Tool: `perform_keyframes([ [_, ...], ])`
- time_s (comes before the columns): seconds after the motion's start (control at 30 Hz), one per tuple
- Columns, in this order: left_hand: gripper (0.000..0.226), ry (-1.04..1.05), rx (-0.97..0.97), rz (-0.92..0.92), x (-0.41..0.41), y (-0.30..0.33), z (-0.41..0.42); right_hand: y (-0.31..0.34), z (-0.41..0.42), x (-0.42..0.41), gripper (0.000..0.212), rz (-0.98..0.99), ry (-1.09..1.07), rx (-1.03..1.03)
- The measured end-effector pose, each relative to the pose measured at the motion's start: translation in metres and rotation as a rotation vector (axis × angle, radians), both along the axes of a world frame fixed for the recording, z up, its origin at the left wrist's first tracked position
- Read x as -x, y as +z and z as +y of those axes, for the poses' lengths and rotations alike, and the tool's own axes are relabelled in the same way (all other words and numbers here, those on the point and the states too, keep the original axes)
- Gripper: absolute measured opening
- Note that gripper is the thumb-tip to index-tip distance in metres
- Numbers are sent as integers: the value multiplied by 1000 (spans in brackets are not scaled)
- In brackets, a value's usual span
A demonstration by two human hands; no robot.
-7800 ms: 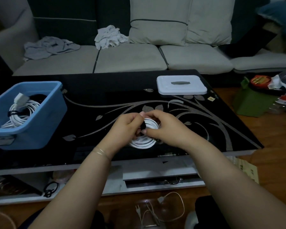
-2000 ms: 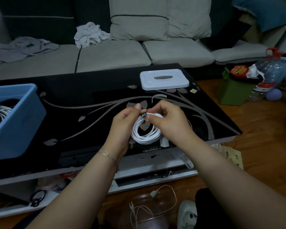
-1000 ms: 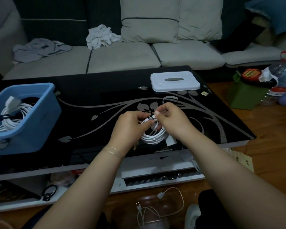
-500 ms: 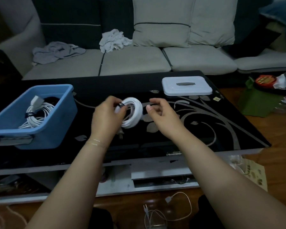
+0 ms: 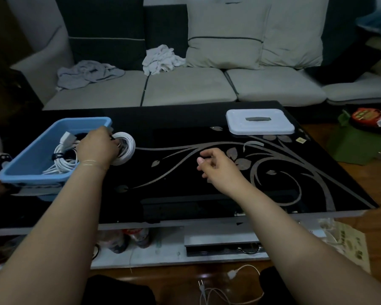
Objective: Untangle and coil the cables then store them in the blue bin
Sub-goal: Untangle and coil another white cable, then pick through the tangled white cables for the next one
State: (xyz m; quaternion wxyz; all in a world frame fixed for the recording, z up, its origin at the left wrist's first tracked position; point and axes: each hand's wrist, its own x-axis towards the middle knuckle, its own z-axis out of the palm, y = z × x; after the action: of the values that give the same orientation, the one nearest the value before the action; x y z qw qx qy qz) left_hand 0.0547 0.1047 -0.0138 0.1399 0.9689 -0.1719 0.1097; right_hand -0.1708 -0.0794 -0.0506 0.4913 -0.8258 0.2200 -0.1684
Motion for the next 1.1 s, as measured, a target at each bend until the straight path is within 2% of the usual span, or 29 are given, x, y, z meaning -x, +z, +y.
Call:
perform_keyframes([
  [0.1, 28, -64, -27, -114, 9, -6, -8, 1, -3, -2, 19, 20, -19, 15],
  [0.27, 26, -423, 23, -204, 52, -12, -53, 5, -13, -6, 13, -25, -140, -13],
  [0.4, 26, -711, 46, -97, 77, -3, -93, 8, -24, -3, 22, -41, -209, -32],
  [0.47, 23, -774, 49, 8, 82, 3, -102, 7, -31, 1, 23, -15, -223, -23],
  [0.53, 17, -775, 154, 188, 83, 13, -102, 6, -39, 7, 24, 12, -229, -12],
  [0.67, 12, -716, 536, 497, 81, 33, -95, 5, -49, 13, 26, 23, -232, -30],
  [0.77, 16, -573, 768, 543, 69, 47, -108, 5, -49, 15, 26, 27, -220, -36],
  [0.87, 14, -440, 887, 571, 53, 54, -128, 5, -47, 14, 20, 29, -206, -23],
  [0.93, 16, -356, 911, 596, 40, 48, -145, 5, -47, 14, 15, 23, -200, -16],
  [1.0, 15, -274, 833, 505, 30, 41, -156, 6, -47, 16, 15, 37, -185, -1],
  [1.1, 14, -175, 486, 229, 17, 35, -155, 7, -43, 19, 22, 75, -152, 48],
])
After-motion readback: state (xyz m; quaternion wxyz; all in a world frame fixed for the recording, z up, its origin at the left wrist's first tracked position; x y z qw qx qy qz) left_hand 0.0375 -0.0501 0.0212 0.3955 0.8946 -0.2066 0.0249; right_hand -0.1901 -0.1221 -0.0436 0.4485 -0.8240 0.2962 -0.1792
